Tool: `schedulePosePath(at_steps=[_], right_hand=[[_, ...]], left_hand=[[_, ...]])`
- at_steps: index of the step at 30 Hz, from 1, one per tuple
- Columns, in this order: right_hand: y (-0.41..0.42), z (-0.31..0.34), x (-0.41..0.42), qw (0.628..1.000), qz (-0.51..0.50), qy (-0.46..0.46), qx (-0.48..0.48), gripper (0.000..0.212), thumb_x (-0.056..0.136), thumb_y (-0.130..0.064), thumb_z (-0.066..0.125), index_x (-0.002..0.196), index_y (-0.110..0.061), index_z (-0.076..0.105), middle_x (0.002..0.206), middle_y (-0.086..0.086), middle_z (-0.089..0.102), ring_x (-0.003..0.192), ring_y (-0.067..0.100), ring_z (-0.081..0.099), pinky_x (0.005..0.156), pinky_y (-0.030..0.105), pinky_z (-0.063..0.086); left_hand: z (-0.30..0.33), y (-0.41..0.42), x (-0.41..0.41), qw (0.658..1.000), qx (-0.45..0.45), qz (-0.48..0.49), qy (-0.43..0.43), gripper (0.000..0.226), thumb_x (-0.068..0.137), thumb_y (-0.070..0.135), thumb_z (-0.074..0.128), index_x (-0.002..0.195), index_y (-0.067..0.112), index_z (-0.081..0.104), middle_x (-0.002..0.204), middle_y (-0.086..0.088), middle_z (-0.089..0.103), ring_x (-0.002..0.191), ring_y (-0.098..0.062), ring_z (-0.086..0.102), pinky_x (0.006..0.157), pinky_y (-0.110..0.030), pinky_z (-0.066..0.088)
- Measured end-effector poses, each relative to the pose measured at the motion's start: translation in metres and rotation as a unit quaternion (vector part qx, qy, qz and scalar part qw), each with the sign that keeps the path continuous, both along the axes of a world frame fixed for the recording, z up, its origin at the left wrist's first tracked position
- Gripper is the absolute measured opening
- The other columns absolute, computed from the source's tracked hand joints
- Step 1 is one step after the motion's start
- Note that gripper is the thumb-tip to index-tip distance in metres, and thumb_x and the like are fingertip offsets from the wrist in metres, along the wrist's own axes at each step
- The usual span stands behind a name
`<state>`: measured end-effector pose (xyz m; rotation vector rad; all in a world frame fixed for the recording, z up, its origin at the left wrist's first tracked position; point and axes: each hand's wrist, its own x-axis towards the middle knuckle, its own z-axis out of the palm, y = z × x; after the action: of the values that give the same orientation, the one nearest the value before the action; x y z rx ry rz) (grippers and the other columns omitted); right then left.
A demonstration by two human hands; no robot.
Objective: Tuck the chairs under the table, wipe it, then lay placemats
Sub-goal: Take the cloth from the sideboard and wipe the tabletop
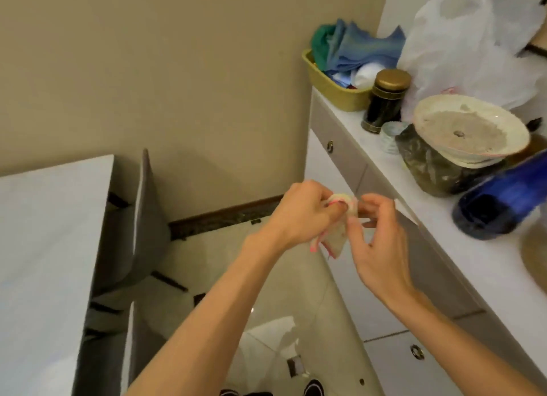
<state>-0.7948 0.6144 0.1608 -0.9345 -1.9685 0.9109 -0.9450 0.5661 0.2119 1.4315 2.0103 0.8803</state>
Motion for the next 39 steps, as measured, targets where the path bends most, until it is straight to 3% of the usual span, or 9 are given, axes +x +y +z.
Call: schedulePosePath(at_steps=[3, 9, 13, 19, 22, 25, 30, 34, 39], right_hand=[[-0.027, -0.010, -0.067, 0.995, 0.077, -0.057, -0.007, 0.032, 0.083, -0.038, 0.066, 0.107, -0.030, 0.047, 0.093, -0.023, 0.059, 0.086, -0.003, 0.058, 0.070, 0.024, 0.044], [-0.095, -0.029, -0.184, 0.971, 0.196, -0.111, 0.080, 0.009, 0.086, -0.017, 0.061, 0.092, -0.024, 0.061, 0.094, -0.010, 0.055, 0.083, 0.015, 0.056, 0.066, 0.033, 0.041], [-0.145, -0.039, -0.238, 0.944, 0.276, -0.149, 0.099, 0.013, 0.087, -0.018, 0.053, 0.091, -0.027, 0.062, 0.089, -0.009, 0.060, 0.078, 0.015, 0.054, 0.065, 0.030, 0.037], [-0.220, -0.053, -0.290, 0.897, 0.373, -0.222, 0.082, 0.016, 0.091, -0.011, 0.055, 0.089, -0.024, 0.064, 0.073, -0.009, 0.059, 0.064, -0.001, 0.048, 0.053, 0.019, 0.031], [-0.257, -0.060, -0.316, 0.869, 0.426, -0.228, 0.105, 0.019, 0.093, -0.011, 0.052, 0.089, -0.025, 0.066, 0.077, -0.006, 0.064, 0.071, 0.011, 0.057, 0.058, 0.026, 0.038], [-0.288, -0.061, -0.341, 0.844, 0.479, -0.211, 0.119, 0.018, 0.095, -0.013, 0.051, 0.092, -0.023, 0.066, 0.080, -0.006, 0.066, 0.076, 0.017, 0.060, 0.063, 0.032, 0.043], [-0.351, -0.057, -0.384, 0.785, 0.580, -0.164, 0.144, 0.015, 0.097, -0.017, 0.050, 0.089, -0.021, 0.063, 0.078, -0.008, 0.062, 0.071, 0.013, 0.057, 0.056, 0.029, 0.039], [-0.410, -0.056, -0.413, 0.720, 0.658, -0.150, 0.160, 0.014, 0.092, -0.012, 0.049, 0.096, -0.015, 0.062, 0.089, 0.000, 0.063, 0.078, 0.022, 0.058, 0.066, 0.038, 0.049], [-0.483, -0.042, -0.439, 0.660, 0.733, -0.030, 0.162, 0.037, 0.090, -0.026, 0.035, 0.104, -0.013, 0.066, 0.095, 0.003, 0.065, 0.082, 0.021, 0.059, 0.063, 0.032, 0.048]], left_hand=[[-0.003, -0.051, -0.048, 0.997, -0.023, 0.075, 0.029, 0.039, 0.090, 0.024, 0.060, 0.051, 0.018, 0.057, 0.041, 0.002, 0.050, 0.045, -0.001, 0.047, 0.047, -0.017, 0.030], [-0.030, -0.165, -0.128, 0.974, -0.052, 0.216, 0.053, 0.046, 0.093, 0.037, 0.055, 0.054, 0.015, 0.048, 0.052, -0.001, 0.048, 0.062, -0.028, 0.050, 0.058, -0.040, 0.041], [-0.043, -0.242, -0.162, 0.951, -0.056, 0.293, 0.084, 0.051, 0.096, 0.048, 0.050, 0.052, 0.025, 0.039, 0.054, 0.005, 0.042, 0.061, -0.027, 0.048, 0.059, -0.039, 0.042], [-0.067, -0.348, -0.179, 0.905, -0.061, 0.405, 0.113, 0.034, 0.100, 0.044, 0.045, 0.077, 0.025, 0.062, 0.068, 0.005, 0.058, 0.066, -0.020, 0.055, 0.065, -0.038, 0.051], [-0.075, -0.402, -0.183, 0.863, -0.071, 0.488, 0.107, 0.026, 0.091, 0.030, 0.041, 0.073, 0.019, 0.057, 0.067, 0.000, 0.059, 0.068, -0.027, 0.055, 0.063, -0.038, 0.048], [-0.084, -0.445, -0.182, 0.814, -0.083, 0.569, 0.081, 0.028, 0.080, 0.024, 0.041, 0.085, 0.011, 0.065, 0.078, -0.007, 0.068, 0.080, -0.033, 0.059, 0.070, -0.042, 0.052], [-0.090, -0.509, -0.178, 0.708, -0.080, 0.695, 0.094, 0.027, 0.089, 0.010, 0.049, 0.092, 0.021, 0.074, 0.081, 0.004, 0.072, 0.078, -0.020, 0.064, 0.072, -0.035, 0.053], [-0.083, -0.558, -0.164, 0.641, -0.121, 0.750, 0.111, 0.032, 0.086, 0.007, 0.047, 0.094, 0.024, 0.072, 0.078, 0.007, 0.070, 0.074, -0.020, 0.061, 0.067, -0.033, 0.050], [-0.060, -0.612, -0.148, 0.547, -0.120, 0.810, 0.176, 0.029, 0.086, 0.011, 0.046, 0.096, 0.024, 0.069, 0.076, 0.006, 0.070, 0.074, -0.024, 0.062, 0.068, -0.040, 0.051]])
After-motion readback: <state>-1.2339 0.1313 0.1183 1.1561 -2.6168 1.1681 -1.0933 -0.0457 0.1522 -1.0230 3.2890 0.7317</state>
